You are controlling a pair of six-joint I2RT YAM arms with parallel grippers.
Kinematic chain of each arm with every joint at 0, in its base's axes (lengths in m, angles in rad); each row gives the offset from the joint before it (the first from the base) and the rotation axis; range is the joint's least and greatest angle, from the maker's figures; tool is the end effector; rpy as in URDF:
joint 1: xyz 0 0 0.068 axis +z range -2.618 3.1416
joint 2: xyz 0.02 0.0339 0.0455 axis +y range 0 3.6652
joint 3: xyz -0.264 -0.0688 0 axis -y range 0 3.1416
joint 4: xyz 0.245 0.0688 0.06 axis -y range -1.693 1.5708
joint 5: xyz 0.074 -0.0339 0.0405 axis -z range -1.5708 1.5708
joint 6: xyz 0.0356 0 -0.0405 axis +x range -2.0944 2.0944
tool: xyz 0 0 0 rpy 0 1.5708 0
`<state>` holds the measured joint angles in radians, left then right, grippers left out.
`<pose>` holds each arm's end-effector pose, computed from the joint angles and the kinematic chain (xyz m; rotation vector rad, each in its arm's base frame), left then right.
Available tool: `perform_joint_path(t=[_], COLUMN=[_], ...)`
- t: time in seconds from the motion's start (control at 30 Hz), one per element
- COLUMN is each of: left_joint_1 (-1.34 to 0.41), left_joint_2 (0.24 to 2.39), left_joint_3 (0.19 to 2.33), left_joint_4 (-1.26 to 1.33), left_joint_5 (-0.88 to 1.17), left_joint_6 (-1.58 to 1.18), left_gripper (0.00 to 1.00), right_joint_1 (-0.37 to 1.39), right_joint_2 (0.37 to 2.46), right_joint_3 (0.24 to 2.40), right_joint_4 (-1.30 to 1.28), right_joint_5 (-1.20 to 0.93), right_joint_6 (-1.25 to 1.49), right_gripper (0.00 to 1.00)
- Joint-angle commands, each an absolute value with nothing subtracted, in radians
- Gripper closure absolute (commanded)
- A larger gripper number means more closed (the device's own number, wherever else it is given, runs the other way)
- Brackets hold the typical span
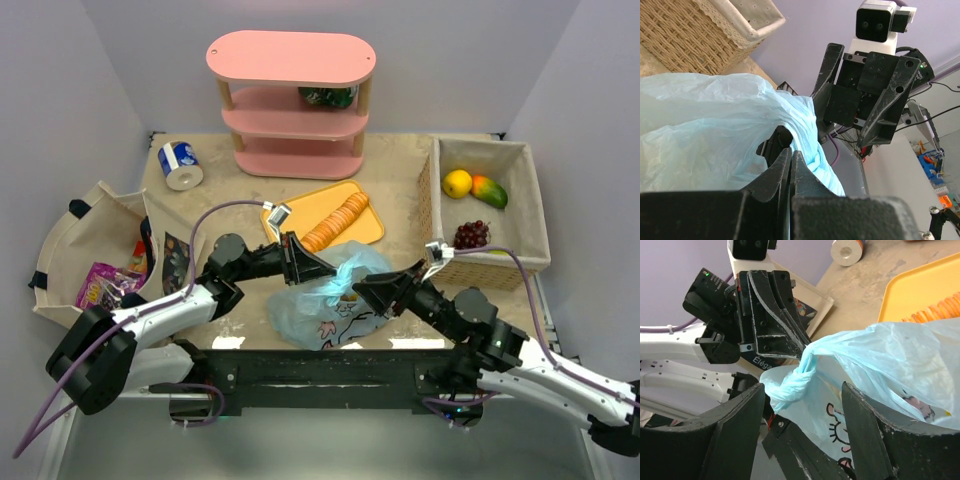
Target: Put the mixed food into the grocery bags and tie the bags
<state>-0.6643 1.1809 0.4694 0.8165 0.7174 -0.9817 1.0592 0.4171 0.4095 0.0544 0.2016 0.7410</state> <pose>0.1782 -0.1693 0.2537 0.4209 1.7505 -1.7775 0.0713 0.1123 0.2837 -0.0893 1.6667 1.2583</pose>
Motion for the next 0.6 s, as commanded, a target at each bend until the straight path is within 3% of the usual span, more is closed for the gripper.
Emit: perform_joint_path(t=[0.0, 0.13, 0.17, 0.27, 0.57], left_joint_1=[-0.669, -0.669, -0.669, -0.669, -0.669], left_joint_2=[1.184, 1.183, 1.184, 1.183, 1.175], left_joint_3=[0.509, 0.518, 0.520, 0.523, 0.528], left_joint_4=[0.825, 0.808, 0.807, 0.801, 0.785], left_joint_5=[0.710, 0.707, 0.707, 0.706, 0.696], left_joint_6=[-0.950, -0.939, -0.934, -0.931, -0.923], left_gripper=[1.00, 1.00, 1.00, 1.00, 1.00], right_joint_1=[1.057, 1.057, 1.058, 1.061, 1.170], right_joint_2=[0.345, 0.385, 0.438, 0.542, 0.603], right_joint_3=[0.462, 0.480, 0.479, 0.463, 0.463], right_joint_4=[-0.032, -0.038, -0.013, 0.084, 0.103], right_joint_5=[0.233, 0.108, 0.077, 0.003, 0.080], right_joint_6=[0.758, 0.761, 0.775, 0.823, 0.888], right_gripper=[0.34, 0.47, 0.55, 0.62, 0.62])
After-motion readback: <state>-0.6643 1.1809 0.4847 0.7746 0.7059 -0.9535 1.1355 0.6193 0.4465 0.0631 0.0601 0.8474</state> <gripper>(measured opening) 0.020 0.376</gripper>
